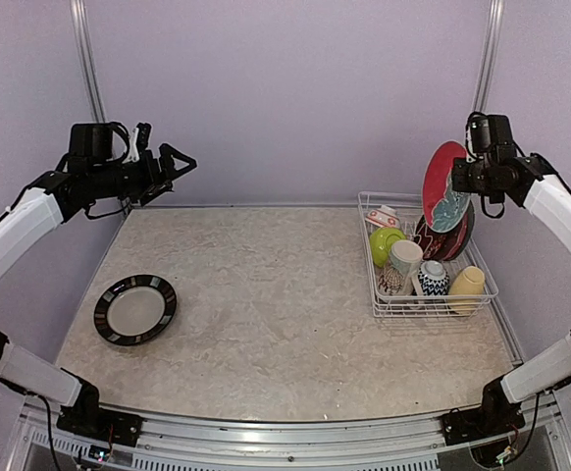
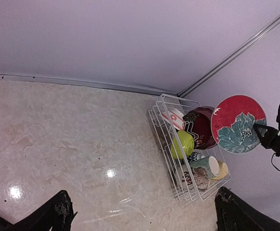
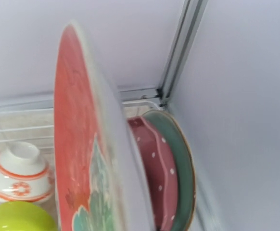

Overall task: Unload the mixed dishes from the dish rack
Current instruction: Pass from the right arm to the left

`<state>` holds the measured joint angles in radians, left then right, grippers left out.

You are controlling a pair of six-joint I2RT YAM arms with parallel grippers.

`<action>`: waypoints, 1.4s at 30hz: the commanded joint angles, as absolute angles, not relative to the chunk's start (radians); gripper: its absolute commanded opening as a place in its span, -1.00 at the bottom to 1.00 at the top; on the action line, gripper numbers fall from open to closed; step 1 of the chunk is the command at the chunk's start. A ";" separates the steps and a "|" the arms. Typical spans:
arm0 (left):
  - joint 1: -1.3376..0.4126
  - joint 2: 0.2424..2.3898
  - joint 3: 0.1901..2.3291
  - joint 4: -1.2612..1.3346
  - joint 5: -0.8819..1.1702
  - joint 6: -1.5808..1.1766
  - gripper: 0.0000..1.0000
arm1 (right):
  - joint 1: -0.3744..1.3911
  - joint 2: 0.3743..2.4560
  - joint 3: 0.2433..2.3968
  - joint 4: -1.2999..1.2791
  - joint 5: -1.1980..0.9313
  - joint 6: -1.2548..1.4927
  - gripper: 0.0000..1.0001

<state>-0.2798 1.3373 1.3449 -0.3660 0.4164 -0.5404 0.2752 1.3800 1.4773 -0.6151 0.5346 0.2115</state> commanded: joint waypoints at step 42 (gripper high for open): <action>-0.474 1.821 1.318 0.093 1.155 -0.986 0.34 | 0.480 1.585 1.141 0.423 -0.678 1.045 -1.00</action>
